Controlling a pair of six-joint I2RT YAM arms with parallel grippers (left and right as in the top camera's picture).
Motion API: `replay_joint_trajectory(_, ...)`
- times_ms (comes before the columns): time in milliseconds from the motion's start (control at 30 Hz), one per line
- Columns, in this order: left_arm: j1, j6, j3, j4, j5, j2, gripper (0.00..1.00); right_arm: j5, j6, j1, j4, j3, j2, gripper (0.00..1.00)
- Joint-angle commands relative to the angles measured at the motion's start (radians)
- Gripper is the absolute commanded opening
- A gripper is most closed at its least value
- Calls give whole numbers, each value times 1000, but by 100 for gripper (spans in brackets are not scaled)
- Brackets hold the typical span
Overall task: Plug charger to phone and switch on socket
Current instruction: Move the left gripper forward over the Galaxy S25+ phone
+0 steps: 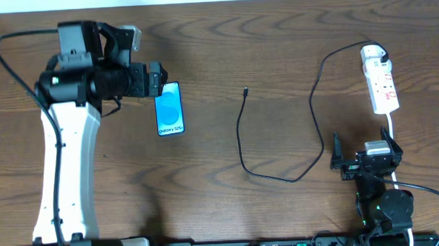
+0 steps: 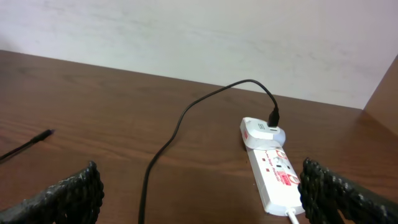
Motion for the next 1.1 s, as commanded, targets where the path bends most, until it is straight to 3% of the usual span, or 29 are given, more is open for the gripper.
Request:
replay_joint_trajectory(0,4,-1,31,-15,13,27,98,8,-7,7,-1,-5,-7,99)
replay_joint_trajectory(700,3,-21,31,7,10,39,98,8,-7,7,-2,-5,-7,99)
replay_joint_trajectory(1067,-85,-132,31,14,-214,154,98,8,-7,7,-2,-5,-6,99)
